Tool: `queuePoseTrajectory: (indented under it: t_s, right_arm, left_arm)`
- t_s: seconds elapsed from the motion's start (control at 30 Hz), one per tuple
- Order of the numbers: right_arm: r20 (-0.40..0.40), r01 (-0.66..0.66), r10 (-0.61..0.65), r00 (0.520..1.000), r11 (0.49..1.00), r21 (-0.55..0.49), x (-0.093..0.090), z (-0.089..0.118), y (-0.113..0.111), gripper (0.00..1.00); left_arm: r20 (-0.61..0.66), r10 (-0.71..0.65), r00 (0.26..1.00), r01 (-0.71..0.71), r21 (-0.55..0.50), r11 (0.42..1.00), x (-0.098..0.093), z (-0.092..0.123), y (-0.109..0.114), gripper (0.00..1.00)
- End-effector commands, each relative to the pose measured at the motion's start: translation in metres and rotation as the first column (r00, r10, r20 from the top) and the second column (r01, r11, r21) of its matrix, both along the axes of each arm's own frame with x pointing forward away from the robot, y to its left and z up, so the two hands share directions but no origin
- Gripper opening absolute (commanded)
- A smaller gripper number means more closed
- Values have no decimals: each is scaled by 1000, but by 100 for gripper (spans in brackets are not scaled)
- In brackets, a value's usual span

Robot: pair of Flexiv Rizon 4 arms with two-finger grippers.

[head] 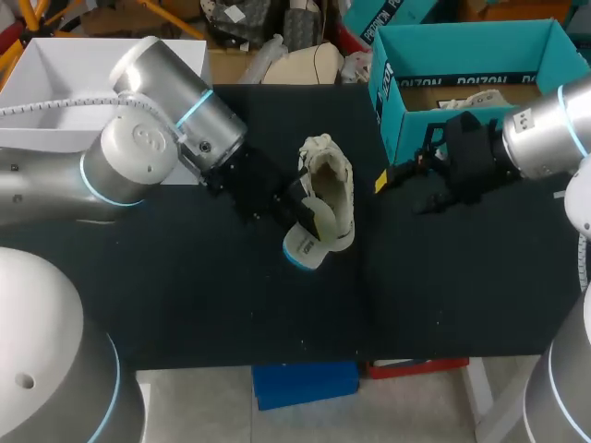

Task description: Take the shoe out of the shoebox, open the shoe tongue, remove and reinsert the insole, then place the shoe into the shoebox

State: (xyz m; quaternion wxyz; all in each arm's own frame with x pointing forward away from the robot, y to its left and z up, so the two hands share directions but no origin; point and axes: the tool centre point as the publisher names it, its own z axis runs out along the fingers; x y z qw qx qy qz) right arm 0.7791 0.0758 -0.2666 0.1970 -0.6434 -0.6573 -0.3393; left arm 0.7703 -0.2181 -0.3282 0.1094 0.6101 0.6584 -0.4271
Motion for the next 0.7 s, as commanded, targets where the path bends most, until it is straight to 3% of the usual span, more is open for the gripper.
queuePoseTrajectory:
  t_s: [0.03, 0.3, 0.7]
  right_arm:
    - [-1, 0, 0, 1000, 1000, -3, 0, 0, 0, 100]
    - [-1, 0, 0, 1000, 1000, -3, 0, 0, 0, 100]
    - [-1, 0, 0, 1000, 1000, -3, 0, 0, 0, 100]
  left_arm:
    - [-12, -14, 1000, 15, 33, 999, 12, -13, -15, 0]
    - [-41, -18, 999, 20, 47, 999, 29, -32, -25, 0]
    - [-30, 37, 999, -36, 39, 999, 74, -48, -30, 0]
